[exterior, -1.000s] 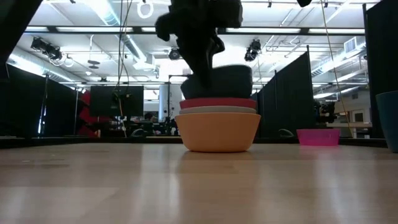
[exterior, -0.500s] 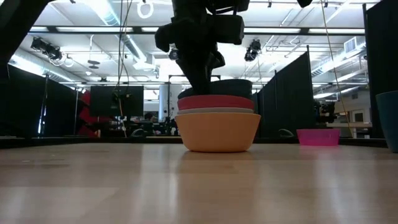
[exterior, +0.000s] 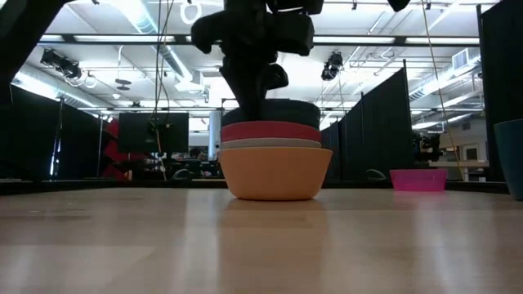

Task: Nest bowls inside each other
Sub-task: Stack the blue bowl on the orange bowl

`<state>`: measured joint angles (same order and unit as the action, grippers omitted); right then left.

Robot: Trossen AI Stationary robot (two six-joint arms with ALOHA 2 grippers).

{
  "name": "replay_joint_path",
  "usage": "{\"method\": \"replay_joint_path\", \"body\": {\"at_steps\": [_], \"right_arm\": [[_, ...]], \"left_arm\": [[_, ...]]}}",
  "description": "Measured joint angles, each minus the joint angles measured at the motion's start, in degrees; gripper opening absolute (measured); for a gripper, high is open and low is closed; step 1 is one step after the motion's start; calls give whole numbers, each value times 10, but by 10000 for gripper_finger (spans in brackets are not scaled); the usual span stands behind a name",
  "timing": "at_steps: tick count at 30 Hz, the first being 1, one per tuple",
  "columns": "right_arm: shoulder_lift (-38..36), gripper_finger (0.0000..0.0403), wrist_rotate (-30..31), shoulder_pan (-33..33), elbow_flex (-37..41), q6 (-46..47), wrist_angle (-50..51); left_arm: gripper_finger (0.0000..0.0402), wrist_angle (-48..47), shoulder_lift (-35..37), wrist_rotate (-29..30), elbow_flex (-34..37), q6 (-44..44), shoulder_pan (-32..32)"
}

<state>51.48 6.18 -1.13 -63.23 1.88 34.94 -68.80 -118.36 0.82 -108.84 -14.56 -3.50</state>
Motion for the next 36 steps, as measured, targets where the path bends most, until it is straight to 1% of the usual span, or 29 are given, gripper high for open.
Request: {"method": "replay_joint_path", "body": {"at_steps": [9, 21, 36], "right_arm": [[10, 0, 0, 0, 0, 0, 0], [19, 0, 0, 0, 0, -2, 0], [19, 0, 0, 0, 0, -2, 0]], "left_arm": [[0, -48, 0, -5, -45, 0, 1], [0, -74, 0, -11, -44, 2, 1], [0, -48, -1, -34, -43, 1, 1]]}}
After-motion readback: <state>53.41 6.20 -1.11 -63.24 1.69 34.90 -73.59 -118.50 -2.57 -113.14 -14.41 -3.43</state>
